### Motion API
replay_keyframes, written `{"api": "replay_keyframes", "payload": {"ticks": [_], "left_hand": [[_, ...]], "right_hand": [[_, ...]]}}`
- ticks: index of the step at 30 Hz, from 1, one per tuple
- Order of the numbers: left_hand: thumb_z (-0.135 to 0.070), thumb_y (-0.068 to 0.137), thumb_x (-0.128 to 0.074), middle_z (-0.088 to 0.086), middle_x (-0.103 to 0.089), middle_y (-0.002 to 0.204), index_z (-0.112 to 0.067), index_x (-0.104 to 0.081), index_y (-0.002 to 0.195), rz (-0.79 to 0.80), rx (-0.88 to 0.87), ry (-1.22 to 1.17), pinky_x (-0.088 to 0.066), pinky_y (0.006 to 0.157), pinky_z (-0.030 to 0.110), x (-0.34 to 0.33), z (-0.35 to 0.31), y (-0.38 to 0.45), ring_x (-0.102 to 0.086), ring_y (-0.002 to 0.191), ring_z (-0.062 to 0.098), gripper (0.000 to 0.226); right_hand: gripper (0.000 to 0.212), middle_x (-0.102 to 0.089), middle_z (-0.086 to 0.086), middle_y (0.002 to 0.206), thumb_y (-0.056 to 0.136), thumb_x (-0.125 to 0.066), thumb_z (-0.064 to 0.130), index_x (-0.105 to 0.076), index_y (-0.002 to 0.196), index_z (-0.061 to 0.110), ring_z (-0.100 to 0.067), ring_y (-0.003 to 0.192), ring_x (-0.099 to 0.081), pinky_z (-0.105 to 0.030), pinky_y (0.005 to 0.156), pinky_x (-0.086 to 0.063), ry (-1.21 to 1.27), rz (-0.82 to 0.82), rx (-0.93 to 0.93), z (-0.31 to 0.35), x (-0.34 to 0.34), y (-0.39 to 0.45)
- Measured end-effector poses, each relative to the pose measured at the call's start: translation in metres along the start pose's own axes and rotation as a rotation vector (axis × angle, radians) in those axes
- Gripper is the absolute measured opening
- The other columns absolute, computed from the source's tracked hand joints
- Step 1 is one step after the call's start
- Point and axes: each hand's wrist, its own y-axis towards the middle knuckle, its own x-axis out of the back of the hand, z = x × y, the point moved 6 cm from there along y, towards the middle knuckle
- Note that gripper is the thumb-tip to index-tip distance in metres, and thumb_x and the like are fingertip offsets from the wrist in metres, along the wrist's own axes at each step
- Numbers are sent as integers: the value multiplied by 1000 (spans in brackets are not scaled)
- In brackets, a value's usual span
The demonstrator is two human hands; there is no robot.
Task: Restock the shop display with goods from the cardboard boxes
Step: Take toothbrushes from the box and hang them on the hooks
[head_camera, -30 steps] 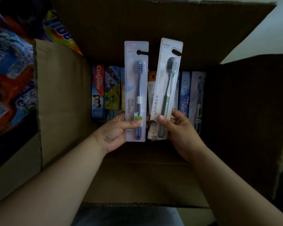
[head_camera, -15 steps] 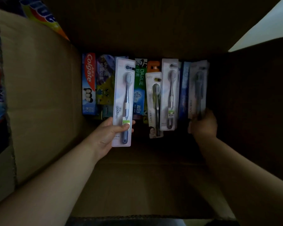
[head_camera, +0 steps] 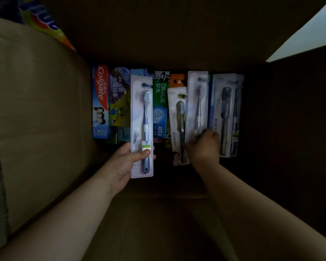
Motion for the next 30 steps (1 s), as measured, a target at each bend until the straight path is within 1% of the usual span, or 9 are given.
{"api": "replay_keyframes", "payload": {"ticks": [4, 8, 11, 14, 19, 22, 26, 28, 30], "left_hand": [[1, 90, -55, 6, -69, 96, -23, -59, 102, 7, -3, 7, -51, 77, 34, 2, 0, -4, -66, 88, 18, 27], [1, 89, -55, 7, -69, 99, -23, -59, 104, 10, 6, -5, -51, 78, 35, 2, 1, -11, -66, 92, 20, 28], [1, 89, -56, 7, -69, 99, -23, -59, 104, 20, 6, 4, -51, 77, 36, 1, -1, -17, -66, 92, 20, 28], [0, 89, -56, 6, -69, 99, -23, -59, 106, 22, -2, 12, -51, 76, 35, -2, -4, -18, -66, 93, 20, 29], [-1, 90, -56, 6, -68, 102, -25, -58, 104, 23, -17, 23, -51, 79, 36, -4, -5, -11, -66, 93, 19, 28], [0, 90, -55, 6, -68, 100, -25, -58, 103, 17, -26, 23, -51, 78, 35, -3, -4, -9, -65, 91, 18, 28], [0, 90, -55, 5, -68, 97, -23, -58, 106, 22, -25, 23, -51, 76, 34, -2, 0, -10, -66, 91, 19, 29], [0, 90, -55, 5, -69, 96, -23, -59, 106, 17, -19, 18, -51, 76, 34, 0, 3, -11, -66, 90, 18, 28], [1, 90, -55, 4, -69, 96, -22, -60, 104, 15, -15, 8, -51, 77, 34, 2, 5, -10, -66, 89, 18, 27]], "right_hand": [[35, -56, -15, 124, 89, -64, 16, -50, 120, 5, -32, 115, -55, -42, 95, -50, 59, 52, 6, -11, 8, -1], [31, -61, -12, 118, 92, -61, 17, -51, 121, 8, -28, 110, -60, -42, 92, -53, 122, 80, -1, -21, 27, -16], [27, -62, -9, 109, 90, -63, 19, -53, 114, 10, -25, 101, -63, -38, 81, -55, 133, 21, -14, -34, 49, -21], [31, -61, -13, 114, 90, -64, 20, -52, 117, 7, -27, 100, -63, -32, 73, -50, 104, -45, -75, -49, 70, -12], [45, -55, -24, 126, 93, -60, 14, -40, 131, 3, -40, 112, -58, -43, 85, -52, 39, -94, -145, -52, 72, 5], [55, -51, -24, 132, 93, -59, 14, -30, 139, 7, -42, 118, -54, -48, 94, -50, 133, -125, -151, -49, 63, 2], [57, -45, -13, 138, 89, -66, 23, -37, 137, 11, -31, 121, -52, -42, 95, -49, 178, -208, -60, -41, 60, -13], [49, -49, -6, 133, 90, -63, 23, -41, 134, 17, -21, 117, -54, -36, 93, -51, 212, -143, 50, -28, 49, -21], [45, -52, -3, 128, 90, -62, 24, -43, 131, 20, -18, 114, -55, -37, 94, -51, 232, -31, 169, -14, 31, -28]]}}
